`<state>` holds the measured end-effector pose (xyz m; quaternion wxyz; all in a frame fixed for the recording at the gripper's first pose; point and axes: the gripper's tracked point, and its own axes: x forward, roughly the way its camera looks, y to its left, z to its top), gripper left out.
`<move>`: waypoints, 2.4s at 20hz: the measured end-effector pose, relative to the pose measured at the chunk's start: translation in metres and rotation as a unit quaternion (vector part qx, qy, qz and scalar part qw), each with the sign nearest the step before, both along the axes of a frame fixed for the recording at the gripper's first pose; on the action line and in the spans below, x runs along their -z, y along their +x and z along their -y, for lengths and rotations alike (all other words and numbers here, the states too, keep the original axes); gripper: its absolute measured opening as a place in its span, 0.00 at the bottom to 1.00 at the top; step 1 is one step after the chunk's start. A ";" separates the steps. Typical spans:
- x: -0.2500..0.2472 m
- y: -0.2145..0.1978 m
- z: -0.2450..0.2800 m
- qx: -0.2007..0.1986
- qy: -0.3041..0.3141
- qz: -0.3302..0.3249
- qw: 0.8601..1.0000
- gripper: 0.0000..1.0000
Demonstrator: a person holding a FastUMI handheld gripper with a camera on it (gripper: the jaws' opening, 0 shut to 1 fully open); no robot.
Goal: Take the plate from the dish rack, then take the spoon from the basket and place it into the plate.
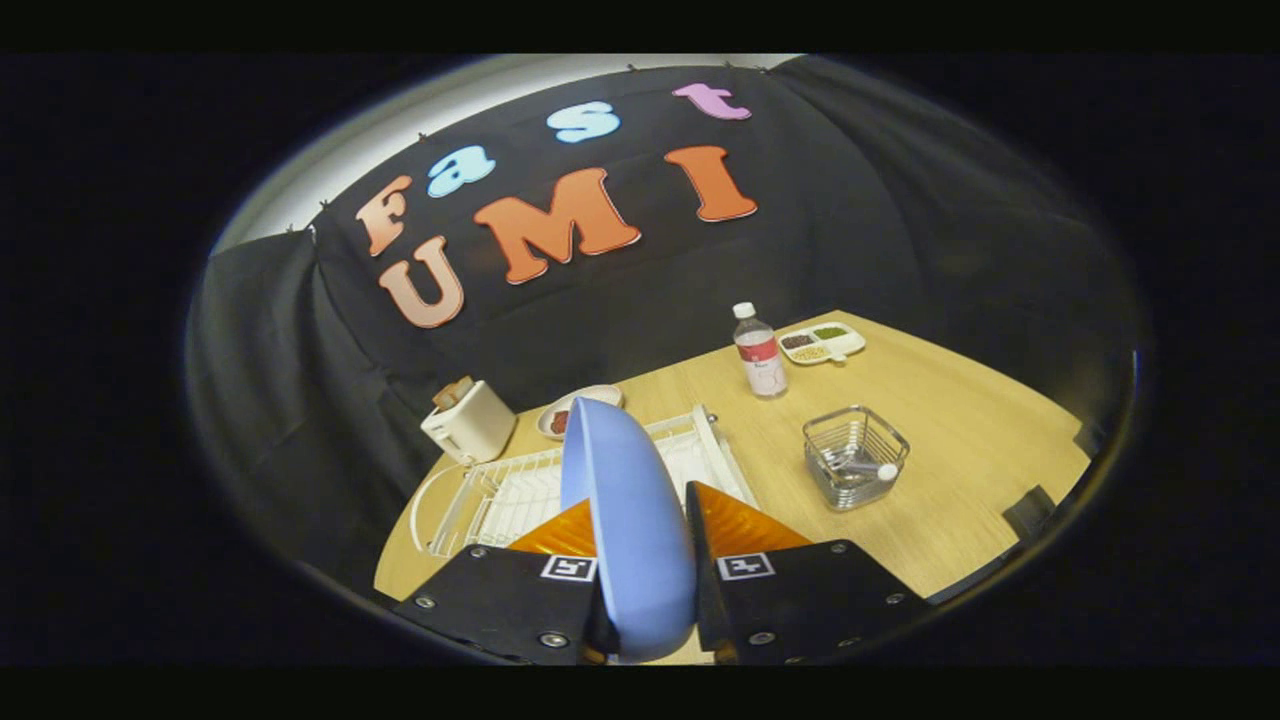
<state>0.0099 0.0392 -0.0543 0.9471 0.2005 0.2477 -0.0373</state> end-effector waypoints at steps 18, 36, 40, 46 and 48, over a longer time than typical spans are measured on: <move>0.136 -0.082 -0.065 -0.010 0.221 -0.067 0.973 0.29; 0.153 -0.071 0.003 0.037 0.147 -0.063 0.986 0.77; 0.132 -0.064 0.047 0.051 0.085 -0.015 0.995 0.97; 0.083 -0.041 0.114 0.080 -0.066 0.073 0.992 0.98; 0.064 -0.031 0.124 0.086 -0.098 0.104 0.986 0.98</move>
